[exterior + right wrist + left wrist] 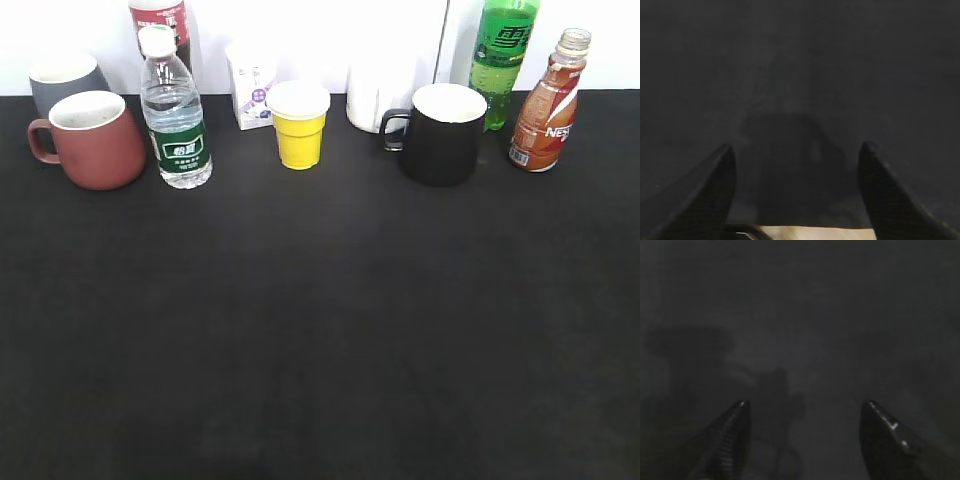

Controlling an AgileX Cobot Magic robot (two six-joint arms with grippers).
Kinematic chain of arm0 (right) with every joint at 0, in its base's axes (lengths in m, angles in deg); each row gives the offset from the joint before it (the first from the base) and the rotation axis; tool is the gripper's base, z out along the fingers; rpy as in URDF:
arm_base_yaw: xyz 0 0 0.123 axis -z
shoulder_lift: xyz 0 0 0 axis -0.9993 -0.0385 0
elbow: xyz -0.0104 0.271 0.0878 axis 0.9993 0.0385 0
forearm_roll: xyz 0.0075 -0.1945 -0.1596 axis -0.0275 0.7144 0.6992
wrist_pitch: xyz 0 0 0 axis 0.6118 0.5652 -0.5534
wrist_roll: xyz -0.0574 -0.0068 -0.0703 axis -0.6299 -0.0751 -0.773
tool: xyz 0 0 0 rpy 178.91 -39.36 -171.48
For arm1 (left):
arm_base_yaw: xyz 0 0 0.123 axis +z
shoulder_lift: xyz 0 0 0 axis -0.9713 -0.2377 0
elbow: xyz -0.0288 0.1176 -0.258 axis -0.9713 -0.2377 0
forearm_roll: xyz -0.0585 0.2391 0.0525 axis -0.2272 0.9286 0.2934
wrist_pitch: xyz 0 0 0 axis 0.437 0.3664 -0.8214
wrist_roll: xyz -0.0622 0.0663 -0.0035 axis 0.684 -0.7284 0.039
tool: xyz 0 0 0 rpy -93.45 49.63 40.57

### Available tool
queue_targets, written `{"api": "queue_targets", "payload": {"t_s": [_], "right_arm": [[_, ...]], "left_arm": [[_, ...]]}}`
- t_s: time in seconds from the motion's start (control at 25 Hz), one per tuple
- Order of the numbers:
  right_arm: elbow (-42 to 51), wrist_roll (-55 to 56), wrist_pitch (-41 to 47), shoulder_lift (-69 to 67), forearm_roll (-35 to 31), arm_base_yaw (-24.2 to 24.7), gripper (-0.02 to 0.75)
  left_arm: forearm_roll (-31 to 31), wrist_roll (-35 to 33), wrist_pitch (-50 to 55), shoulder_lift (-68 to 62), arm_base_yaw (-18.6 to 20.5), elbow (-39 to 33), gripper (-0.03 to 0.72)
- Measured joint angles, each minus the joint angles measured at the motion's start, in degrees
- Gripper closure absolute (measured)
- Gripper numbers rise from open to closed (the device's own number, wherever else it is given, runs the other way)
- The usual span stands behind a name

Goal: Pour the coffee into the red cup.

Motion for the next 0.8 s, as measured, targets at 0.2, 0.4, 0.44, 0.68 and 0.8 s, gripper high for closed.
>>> {"api": "queue_targets", "payload": {"t_s": [0.2, 0.4, 0.44, 0.68, 0.8], "right_arm": [[0.0, 0.0, 0.0, 0.0, -0.3, 0.0, 0.149], [0.0, 0.1, 0.0, 0.0, -0.3, 0.0, 0.149], [0.0, 0.1, 0.0, 0.0, -0.3, 0.0, 0.149], [0.0, 0.1, 0.0, 1.8, -0.3, 0.4, 0.149], [0.0, 0.1, 0.1, 6.6, -0.3, 3.5, 0.149]], "left_arm": [[0.4, 0.0, 0.0, 0.0, 0.0, 0.0, 0.174], [0.4, 0.0, 0.0, 0.0, 0.0, 0.0, 0.219], [0.4, 0.0, 0.0, 0.0, 0.0, 0.0, 0.232], [0.4, 0.0, -0.2, 5.5, 1.9, 0.0, 0.331], [0.4, 0.0, -0.2, 14.4, 8.5, 0.0, 0.381]]}}
